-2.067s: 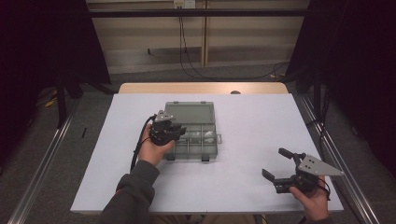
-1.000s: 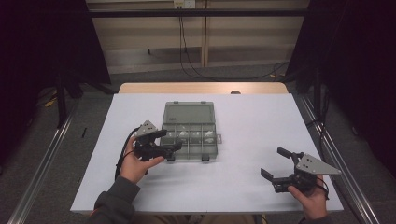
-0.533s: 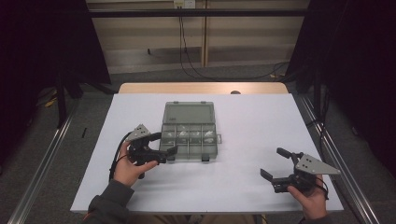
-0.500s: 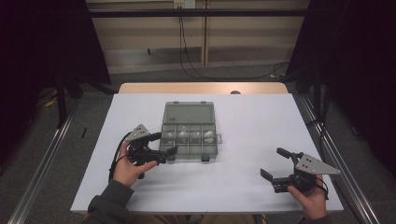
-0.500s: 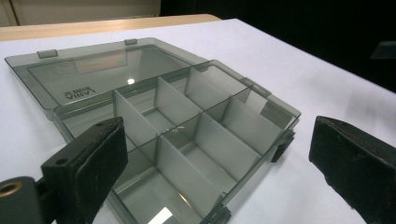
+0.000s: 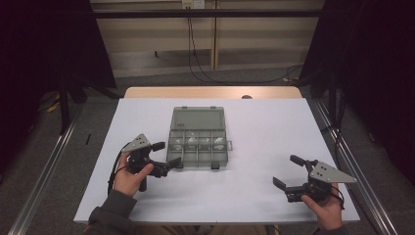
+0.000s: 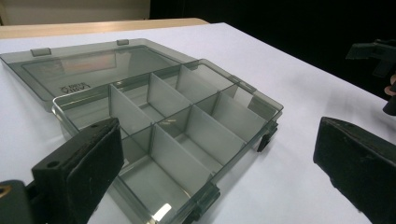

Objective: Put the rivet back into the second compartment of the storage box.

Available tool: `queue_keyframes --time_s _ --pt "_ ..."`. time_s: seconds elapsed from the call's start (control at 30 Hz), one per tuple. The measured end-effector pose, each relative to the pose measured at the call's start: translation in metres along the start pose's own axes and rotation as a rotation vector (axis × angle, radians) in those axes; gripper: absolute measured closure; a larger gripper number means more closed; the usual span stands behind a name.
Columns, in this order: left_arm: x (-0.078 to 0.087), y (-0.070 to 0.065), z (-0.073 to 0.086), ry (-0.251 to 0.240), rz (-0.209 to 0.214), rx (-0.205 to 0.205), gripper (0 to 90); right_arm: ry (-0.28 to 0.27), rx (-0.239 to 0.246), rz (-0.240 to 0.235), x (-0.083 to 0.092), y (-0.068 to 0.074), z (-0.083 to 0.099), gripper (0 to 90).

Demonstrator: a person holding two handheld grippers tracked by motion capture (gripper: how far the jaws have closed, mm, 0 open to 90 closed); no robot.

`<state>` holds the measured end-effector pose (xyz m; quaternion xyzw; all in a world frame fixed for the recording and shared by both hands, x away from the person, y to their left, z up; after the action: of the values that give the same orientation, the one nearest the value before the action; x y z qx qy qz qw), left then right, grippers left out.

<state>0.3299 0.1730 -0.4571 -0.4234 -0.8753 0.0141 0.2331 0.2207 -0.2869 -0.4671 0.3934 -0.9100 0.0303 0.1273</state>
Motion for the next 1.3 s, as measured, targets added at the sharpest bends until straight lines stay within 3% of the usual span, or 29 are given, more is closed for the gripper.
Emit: queue_keyframes --time_s 0.67,1.3 --pt "0.028 0.012 0.013 0.007 -0.043 -0.049 3.1 -0.003 -0.001 0.002 0.001 -0.001 0.000 1.8" --pt "0.058 0.027 0.027 0.000 -0.112 -0.054 3.4 -0.004 0.000 0.004 0.001 -0.001 -0.001 1.8"
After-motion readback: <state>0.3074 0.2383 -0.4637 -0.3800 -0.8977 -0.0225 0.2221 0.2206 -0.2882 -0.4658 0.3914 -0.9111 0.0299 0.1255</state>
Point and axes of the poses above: each handheld gripper's, and its own axes: x roughly backward along the jaws, z roughly out of its underside, y roughly to its left, the point moved 2 cm from there along -x, roughly forward along the jaws, and after that the axes turned 7 degrees about -z, right-handed, at the moved point
